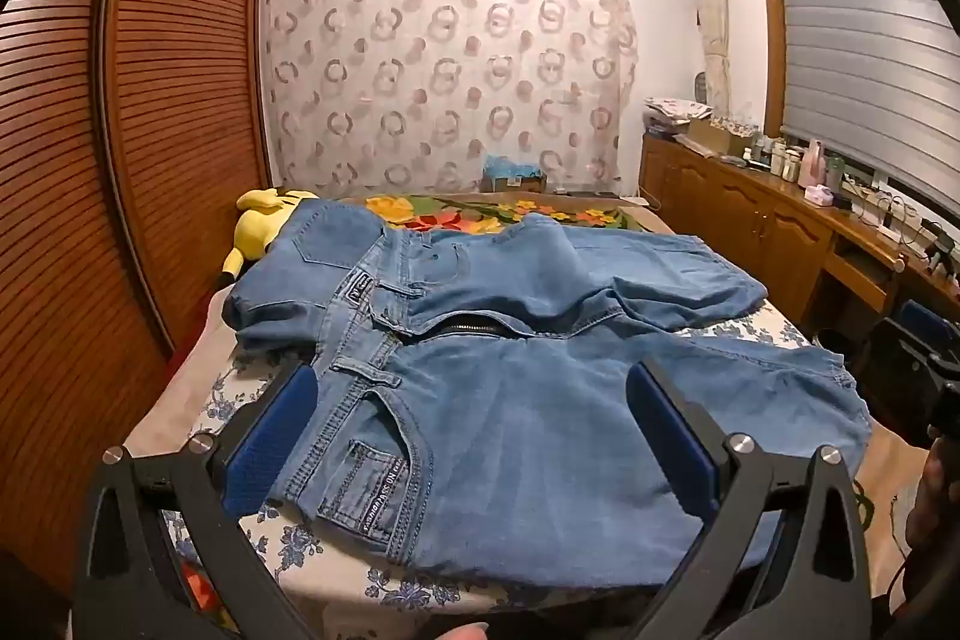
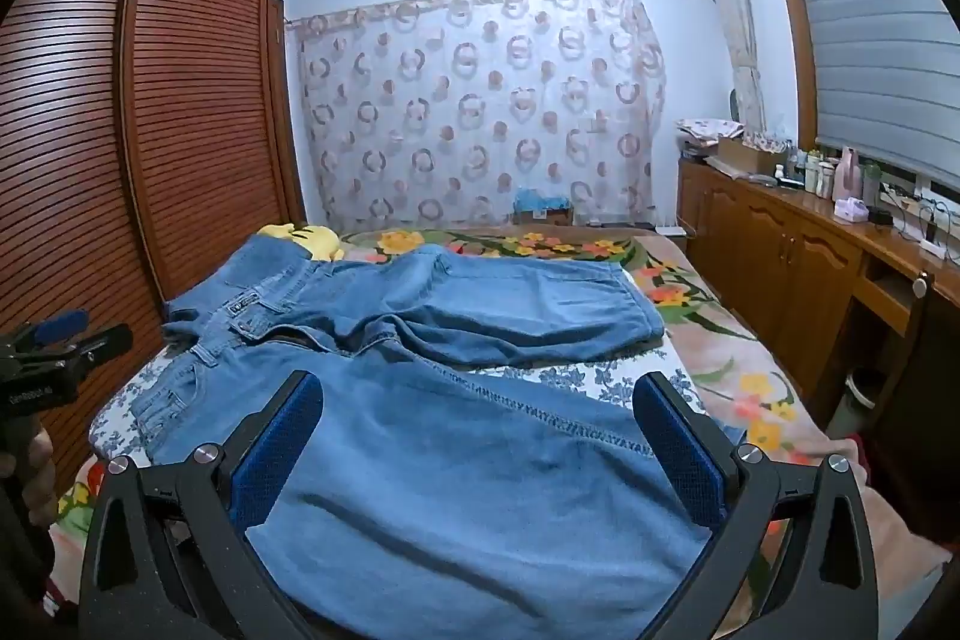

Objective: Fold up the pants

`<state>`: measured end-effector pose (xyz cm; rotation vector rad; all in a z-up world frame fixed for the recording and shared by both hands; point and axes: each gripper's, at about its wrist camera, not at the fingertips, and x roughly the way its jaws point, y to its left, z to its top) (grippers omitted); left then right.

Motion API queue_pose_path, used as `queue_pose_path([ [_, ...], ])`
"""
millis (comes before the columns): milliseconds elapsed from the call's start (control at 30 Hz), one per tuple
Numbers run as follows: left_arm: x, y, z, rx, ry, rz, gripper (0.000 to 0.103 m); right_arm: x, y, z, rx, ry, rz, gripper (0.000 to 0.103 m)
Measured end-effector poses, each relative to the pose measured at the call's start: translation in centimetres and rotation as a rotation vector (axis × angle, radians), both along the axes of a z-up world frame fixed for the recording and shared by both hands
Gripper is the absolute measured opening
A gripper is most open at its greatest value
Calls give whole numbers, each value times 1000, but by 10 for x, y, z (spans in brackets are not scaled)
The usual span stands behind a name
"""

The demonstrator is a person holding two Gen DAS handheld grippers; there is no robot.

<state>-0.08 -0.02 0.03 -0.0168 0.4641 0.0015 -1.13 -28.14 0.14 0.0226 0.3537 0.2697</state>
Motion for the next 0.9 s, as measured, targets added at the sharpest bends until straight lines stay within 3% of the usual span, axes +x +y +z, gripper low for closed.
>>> queue_pose_path([
  [900,-1,-2,1,12,1,-2,103,-5,1,2,12,-20,-10,103],
])
